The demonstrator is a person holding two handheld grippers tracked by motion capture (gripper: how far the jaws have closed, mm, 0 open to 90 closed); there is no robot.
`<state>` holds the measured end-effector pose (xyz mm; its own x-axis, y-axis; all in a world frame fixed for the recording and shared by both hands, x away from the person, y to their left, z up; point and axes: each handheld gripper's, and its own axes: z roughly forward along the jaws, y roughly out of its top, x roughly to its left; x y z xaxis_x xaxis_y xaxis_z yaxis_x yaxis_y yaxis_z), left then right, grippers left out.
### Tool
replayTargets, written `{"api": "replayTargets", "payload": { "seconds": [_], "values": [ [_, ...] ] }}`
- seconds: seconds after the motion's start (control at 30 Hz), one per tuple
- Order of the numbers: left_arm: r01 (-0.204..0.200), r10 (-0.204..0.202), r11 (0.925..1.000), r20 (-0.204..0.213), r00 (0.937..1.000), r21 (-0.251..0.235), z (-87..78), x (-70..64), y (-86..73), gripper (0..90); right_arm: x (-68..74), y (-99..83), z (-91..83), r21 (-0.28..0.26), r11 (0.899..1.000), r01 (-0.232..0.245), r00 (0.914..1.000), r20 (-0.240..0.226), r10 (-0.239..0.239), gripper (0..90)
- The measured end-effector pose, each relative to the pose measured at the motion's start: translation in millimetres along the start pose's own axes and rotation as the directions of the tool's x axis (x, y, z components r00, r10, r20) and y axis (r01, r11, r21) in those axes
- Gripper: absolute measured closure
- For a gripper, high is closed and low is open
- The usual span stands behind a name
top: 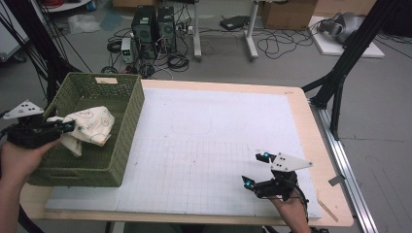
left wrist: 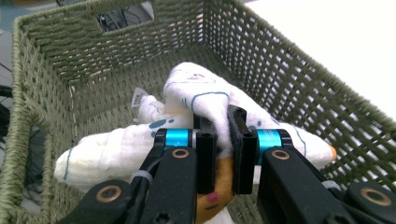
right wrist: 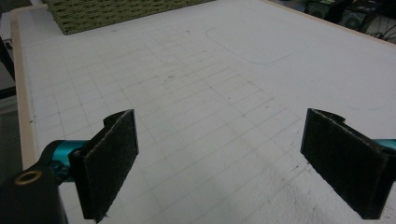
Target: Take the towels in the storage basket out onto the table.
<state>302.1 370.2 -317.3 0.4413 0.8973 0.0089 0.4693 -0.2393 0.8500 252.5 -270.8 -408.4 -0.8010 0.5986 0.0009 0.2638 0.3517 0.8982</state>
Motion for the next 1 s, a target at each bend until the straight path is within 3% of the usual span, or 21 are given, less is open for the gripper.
{"api": "replayTargets", "payload": {
  "seconds": [0.5,1.0],
  "values": [
    [0.047,-0.045,0.9948,0.026,0.9987,-0.09,-9.1,-0.3,5.9,82.8,-1.4,-0.2,0.6,-0.001,1.0,0.001,1.0,0.001,-0.001,10.4],
    [0.056,-0.05,0.987,0.04,0.9979,-0.15,-15.8,-4.3,15.8,82.8,-2.5,-0.7,2.2,0.005,1.0,0.005,1.0,-0.004,-0.005,10.4]
  ]
}}
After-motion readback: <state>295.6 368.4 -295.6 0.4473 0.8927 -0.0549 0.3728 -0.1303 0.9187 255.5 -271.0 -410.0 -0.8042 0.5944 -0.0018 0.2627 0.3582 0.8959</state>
